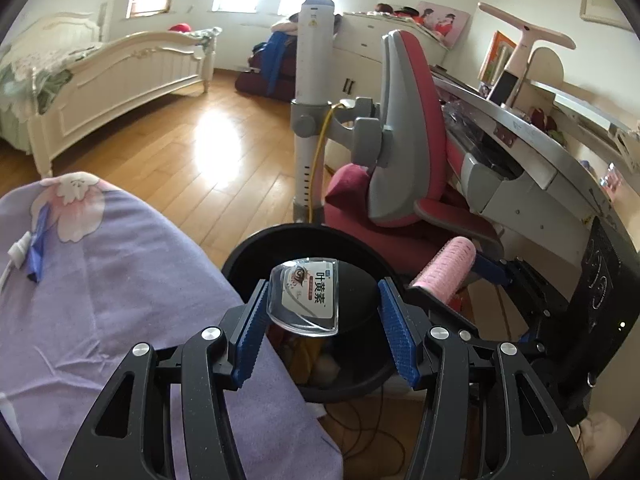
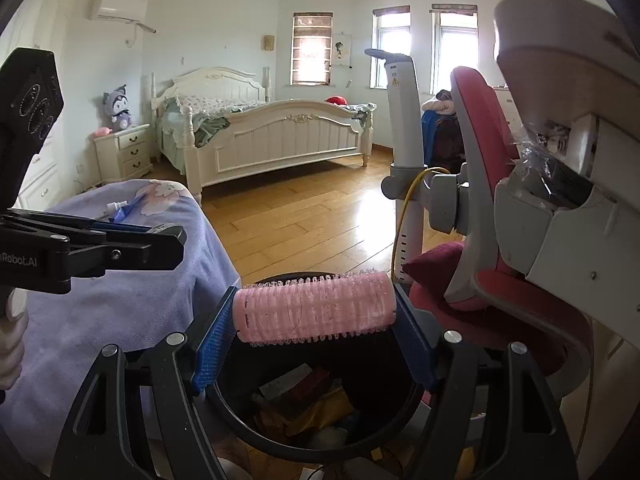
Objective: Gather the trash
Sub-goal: 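Carry the cap and pink roller over the black bin and open both tools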
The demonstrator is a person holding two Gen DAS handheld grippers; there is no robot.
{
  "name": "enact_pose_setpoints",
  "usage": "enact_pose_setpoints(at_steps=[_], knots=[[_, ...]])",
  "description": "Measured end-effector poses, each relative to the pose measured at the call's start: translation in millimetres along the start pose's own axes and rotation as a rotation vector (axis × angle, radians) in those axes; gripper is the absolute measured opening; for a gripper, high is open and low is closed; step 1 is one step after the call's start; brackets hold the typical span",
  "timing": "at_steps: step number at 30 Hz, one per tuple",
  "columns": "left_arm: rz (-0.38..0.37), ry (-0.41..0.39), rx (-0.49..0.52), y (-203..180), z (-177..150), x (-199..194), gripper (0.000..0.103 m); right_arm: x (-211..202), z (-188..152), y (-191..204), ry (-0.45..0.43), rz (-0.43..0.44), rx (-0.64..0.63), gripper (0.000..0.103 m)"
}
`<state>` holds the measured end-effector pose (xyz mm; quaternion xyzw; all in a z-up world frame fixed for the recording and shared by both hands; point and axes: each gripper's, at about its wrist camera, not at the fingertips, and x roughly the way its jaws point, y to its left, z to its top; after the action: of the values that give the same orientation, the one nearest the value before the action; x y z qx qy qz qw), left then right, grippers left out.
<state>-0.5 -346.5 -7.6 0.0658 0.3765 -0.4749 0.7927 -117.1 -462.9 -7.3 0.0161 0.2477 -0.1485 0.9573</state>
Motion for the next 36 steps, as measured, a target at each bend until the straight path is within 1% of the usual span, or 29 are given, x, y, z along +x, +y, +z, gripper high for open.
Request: enact_pose_setpoints(at_steps=[13,24,29,30,32,34,36], knots=[[-0.015,0.041,0.025,-12,5,25,0.055,16,-12,-14,0.046,0.007,0.034,0.072],[-0.03,0.066,0.027,-12,10,40,0.055,24,-12,-21,0.071,0.001,0.048,0.072],[-0.024,0.07,0.031,-13,13,45,0.055,29,-13,-24,0.09,-0.013,0.049,0.074],[-0.024,0.072,0.03,-13,14,45,0.056,30,-13,-24,0.095,-0.017,0.049,0.08],[-0.021,0.064,0.028,-13,15,43,0.07,28,-14,-25,0.092,-0.028,0.05,0.088],[-0.019,0.047,0.036,-14,15,39,0.073,27,-15,-25,0.092,-0.027,0.048,0.088],[-0.016,0.038,0.039,-14,15,34,0.073,26,-15,-24,0.095,-0.027,0.046,0.088]])
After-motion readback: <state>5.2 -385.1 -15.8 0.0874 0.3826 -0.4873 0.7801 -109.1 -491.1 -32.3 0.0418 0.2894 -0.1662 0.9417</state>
